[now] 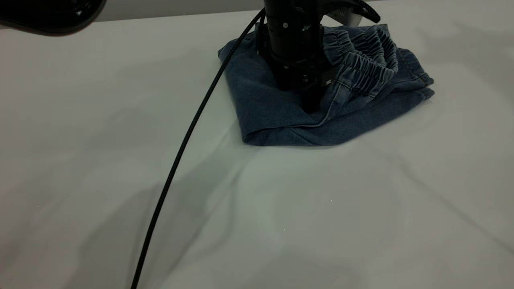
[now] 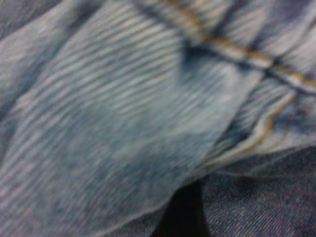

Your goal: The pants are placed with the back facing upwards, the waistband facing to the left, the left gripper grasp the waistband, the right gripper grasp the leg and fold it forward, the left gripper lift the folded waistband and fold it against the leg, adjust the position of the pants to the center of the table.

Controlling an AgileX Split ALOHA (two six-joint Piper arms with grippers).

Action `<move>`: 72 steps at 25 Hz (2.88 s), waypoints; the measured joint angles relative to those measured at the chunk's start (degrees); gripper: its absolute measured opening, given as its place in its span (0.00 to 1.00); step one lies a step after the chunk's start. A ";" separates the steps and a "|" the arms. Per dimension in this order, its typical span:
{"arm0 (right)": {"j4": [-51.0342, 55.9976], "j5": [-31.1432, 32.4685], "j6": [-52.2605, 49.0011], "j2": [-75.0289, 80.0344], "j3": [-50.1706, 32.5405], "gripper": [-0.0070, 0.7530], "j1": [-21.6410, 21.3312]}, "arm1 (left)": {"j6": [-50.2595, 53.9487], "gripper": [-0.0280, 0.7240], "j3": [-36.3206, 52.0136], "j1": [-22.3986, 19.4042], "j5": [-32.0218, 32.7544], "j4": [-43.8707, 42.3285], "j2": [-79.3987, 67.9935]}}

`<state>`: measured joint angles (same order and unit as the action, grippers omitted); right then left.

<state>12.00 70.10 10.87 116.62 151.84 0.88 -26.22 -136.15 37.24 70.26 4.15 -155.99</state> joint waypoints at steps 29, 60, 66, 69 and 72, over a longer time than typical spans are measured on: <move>-0.20 -0.09 0.75 0.03 -0.06 0.62 -0.11 | 16.10 0.82 -1.18 1.21 -15.34 -1.20 0.57; -0.13 -0.11 0.28 0.03 -0.06 0.62 -0.11 | 11.64 0.82 -1.13 1.11 0.05 -8.52 4.97; 0.51 -0.11 0.23 -1.98 -0.06 0.62 -0.11 | 11.70 0.82 -1.13 1.17 -0.01 -8.60 12.05; 2.96 -0.11 -0.91 -4.84 -0.06 0.62 -0.11 | 11.70 0.82 -1.13 1.17 -0.01 -8.65 15.89; 5.82 -0.11 -1.86 -8.45 -0.06 0.62 -0.11 | 11.70 0.82 -1.18 1.17 -0.01 -8.84 19.55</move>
<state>17.82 69.98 9.01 108.17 151.78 0.77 -14.52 -137.34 38.40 70.25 -4.69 -136.44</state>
